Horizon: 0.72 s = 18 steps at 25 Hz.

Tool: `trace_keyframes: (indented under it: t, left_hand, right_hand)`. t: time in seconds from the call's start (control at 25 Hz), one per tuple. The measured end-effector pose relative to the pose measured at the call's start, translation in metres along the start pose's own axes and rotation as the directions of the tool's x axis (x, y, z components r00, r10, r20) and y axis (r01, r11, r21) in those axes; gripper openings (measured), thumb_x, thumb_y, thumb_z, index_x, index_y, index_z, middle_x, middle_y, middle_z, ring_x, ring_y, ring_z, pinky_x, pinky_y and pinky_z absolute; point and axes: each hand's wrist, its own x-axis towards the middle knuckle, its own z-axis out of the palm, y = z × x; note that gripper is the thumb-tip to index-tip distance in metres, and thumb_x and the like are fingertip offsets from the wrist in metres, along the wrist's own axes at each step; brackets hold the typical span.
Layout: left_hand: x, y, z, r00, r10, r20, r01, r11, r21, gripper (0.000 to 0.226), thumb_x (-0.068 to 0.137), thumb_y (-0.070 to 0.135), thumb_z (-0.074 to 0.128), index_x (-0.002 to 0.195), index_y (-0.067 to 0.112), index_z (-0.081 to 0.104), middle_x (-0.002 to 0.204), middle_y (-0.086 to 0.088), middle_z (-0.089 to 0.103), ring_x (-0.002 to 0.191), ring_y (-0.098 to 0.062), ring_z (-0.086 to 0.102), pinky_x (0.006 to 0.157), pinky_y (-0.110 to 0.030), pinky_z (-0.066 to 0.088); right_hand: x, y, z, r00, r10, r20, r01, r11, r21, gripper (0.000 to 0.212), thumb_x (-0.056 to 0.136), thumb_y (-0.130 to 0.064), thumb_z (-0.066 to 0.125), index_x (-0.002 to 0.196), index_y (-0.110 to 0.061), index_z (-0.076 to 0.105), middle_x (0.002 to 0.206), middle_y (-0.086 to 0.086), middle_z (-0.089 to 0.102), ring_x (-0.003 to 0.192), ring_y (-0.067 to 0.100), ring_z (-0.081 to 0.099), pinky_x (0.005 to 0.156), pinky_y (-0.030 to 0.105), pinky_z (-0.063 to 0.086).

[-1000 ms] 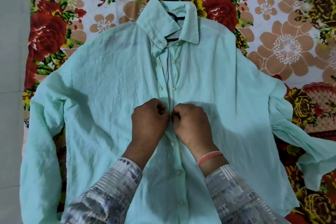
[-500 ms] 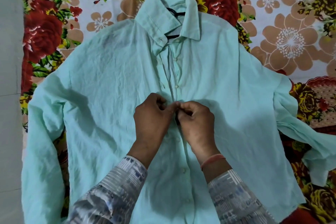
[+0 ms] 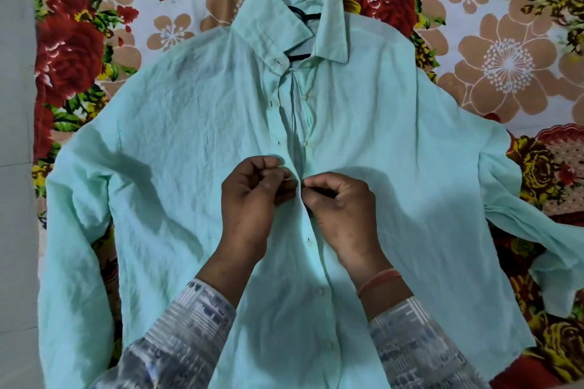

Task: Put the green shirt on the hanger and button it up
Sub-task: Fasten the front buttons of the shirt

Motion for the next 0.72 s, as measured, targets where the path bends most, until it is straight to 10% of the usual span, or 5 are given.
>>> trace_keyframes:
  t: [0.32,0.72]
  left_hand:
    - [-0.004,-0.017,-0.002,0.997,0.023,0.068,-0.029,0.995,0.099,0.035,0.088,-0.015,0.075,0.107,0.014,0.074,0.092,-0.001,0.083,0.091,-0.015,0.079,0.088,-0.028,0.062]
    - [-0.007,-0.032,-0.003,0.989,0.143,0.031,-0.146,0.981,0.131,0.033,0.083,-0.014,0.082,0.099,0.012,0.073,0.099,-0.009,0.08,0.095,-0.02,0.079,0.093,-0.031,0.064]
  right_hand:
    - [0.007,0.0,-0.007,0.969,0.175,0.175,-0.213,0.95,0.229,0.01,0.093,-0.003,0.074,0.095,-0.011,0.081,0.072,0.003,0.078,0.066,0.011,0.073,0.066,0.029,0.06]
    - [0.021,0.009,-0.001,0.98,0.051,0.193,-0.044,0.998,-0.038,0.006,0.093,-0.018,0.078,0.092,-0.018,0.084,0.076,-0.008,0.079,0.073,0.004,0.074,0.079,0.029,0.063]
